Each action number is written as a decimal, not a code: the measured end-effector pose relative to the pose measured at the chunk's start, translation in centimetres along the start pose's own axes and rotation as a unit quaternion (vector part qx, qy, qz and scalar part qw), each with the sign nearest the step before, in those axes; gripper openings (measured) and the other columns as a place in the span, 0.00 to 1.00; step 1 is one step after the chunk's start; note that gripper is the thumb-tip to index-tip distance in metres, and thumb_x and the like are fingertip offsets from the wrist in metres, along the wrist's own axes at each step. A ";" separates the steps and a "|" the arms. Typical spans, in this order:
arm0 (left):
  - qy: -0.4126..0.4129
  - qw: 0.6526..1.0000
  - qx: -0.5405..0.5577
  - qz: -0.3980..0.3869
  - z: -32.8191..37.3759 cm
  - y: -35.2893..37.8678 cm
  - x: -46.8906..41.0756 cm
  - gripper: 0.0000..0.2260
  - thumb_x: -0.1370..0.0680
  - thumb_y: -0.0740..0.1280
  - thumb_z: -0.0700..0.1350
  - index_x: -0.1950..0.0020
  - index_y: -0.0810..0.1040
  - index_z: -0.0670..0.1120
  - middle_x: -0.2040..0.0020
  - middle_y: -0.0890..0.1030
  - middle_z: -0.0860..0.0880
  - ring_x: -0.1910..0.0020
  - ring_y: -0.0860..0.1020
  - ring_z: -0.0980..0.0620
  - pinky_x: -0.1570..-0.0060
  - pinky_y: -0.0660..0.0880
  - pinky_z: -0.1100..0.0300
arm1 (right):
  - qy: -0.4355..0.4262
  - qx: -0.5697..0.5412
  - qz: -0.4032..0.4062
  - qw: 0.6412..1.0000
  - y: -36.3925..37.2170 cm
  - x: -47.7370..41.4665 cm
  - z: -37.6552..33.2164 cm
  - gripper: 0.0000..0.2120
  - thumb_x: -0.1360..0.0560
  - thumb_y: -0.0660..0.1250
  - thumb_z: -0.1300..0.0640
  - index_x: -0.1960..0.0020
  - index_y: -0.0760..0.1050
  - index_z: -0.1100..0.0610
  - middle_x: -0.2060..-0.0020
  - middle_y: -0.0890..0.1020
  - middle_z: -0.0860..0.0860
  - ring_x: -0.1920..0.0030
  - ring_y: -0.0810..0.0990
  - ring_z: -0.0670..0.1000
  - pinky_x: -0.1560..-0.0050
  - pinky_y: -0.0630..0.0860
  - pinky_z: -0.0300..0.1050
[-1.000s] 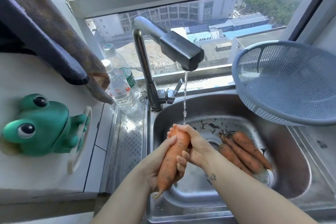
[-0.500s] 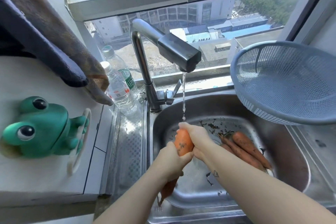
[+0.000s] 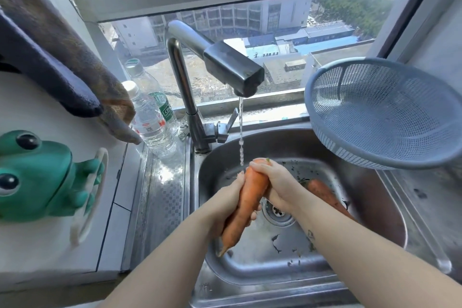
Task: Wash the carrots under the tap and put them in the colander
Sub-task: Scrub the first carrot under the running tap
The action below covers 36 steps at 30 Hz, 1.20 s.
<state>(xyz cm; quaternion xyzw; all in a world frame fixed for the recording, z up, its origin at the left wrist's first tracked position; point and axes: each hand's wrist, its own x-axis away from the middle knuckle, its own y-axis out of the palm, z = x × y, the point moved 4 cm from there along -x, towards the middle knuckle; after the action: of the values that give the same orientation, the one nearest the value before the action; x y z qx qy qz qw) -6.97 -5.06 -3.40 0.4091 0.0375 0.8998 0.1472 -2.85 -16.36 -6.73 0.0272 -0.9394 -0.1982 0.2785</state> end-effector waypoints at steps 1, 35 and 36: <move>-0.001 1.000 0.006 0.000 0.2 0.3 -0.4 0.26 0.17 0.50 0.59 0.41 0.75 0.40 0.65 0.80 0.44 0.73 0.76 0.51 0.74 0.72 0.63 | -0.006 0.006 0.020 1.000 -0.4 -0.2 -0.2 0.11 0.24 0.67 0.60 0.43 0.71 0.62 0.50 0.77 0.62 0.51 0.78 0.58 0.50 0.77 0.53; 0.028 0.997 0.020 -0.069 -0.4 -0.5 -2.1 0.20 0.18 0.54 0.56 0.36 0.75 0.45 0.54 0.79 0.48 0.60 0.76 0.53 0.58 0.75 0.62 | -0.087 0.060 0.127 0.986 -1.0 -1.7 -1.9 0.07 0.28 0.72 0.58 0.53 0.76 0.50 0.49 0.80 0.59 0.49 0.82 0.58 0.48 0.80 0.57; 0.023 0.996 0.028 -0.078 -0.4 -0.7 -1.8 0.20 0.18 0.55 0.56 0.36 0.74 0.45 0.55 0.79 0.48 0.61 0.76 0.53 0.58 0.74 0.62 | -0.086 0.061 0.118 0.987 -0.8 -1.7 -1.9 0.07 0.28 0.71 0.58 0.52 0.76 0.50 0.49 0.80 0.59 0.48 0.82 0.58 0.48 0.80 0.58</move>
<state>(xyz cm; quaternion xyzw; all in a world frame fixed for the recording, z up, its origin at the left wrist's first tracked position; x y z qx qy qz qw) -5.96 -4.95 -5.10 0.3885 0.0984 0.8930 0.2047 -0.40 -17.49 -6.46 -0.0847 -0.9668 -0.1081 0.2156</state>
